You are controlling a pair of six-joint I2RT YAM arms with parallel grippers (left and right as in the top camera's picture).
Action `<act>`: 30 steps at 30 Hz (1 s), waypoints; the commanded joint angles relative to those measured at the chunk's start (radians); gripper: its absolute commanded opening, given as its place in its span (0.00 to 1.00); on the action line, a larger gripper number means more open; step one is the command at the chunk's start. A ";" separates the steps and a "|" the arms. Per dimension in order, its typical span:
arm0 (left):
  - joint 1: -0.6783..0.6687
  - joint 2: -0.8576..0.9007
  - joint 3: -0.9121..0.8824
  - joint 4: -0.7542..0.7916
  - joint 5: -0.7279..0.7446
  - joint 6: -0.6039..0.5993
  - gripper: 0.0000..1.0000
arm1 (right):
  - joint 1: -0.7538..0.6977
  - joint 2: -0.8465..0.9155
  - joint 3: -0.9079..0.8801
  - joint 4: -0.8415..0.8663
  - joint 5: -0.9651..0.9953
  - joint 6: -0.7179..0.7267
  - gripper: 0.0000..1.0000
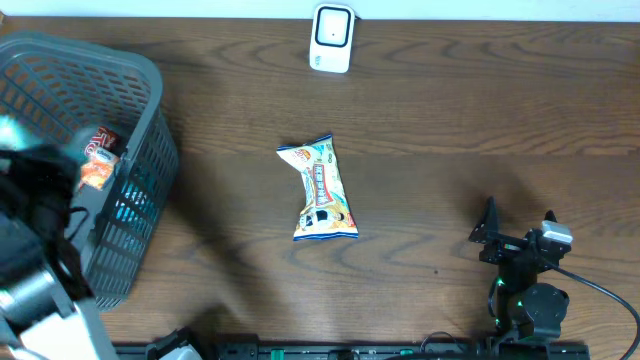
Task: Scan the item barcode
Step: 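Carry the green wipe pack out and set it right of the snack bag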
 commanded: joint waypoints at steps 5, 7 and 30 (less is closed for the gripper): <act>-0.387 -0.026 0.008 0.111 0.125 -0.019 0.35 | 0.000 -0.005 -0.001 -0.004 -0.002 -0.014 0.99; -0.521 0.004 0.008 0.117 0.038 -0.019 0.35 | 0.000 -0.005 -0.001 -0.004 -0.002 -0.014 0.99; -1.328 0.929 0.008 0.518 -0.232 -0.041 0.35 | 0.000 -0.005 -0.001 -0.004 -0.002 -0.014 0.99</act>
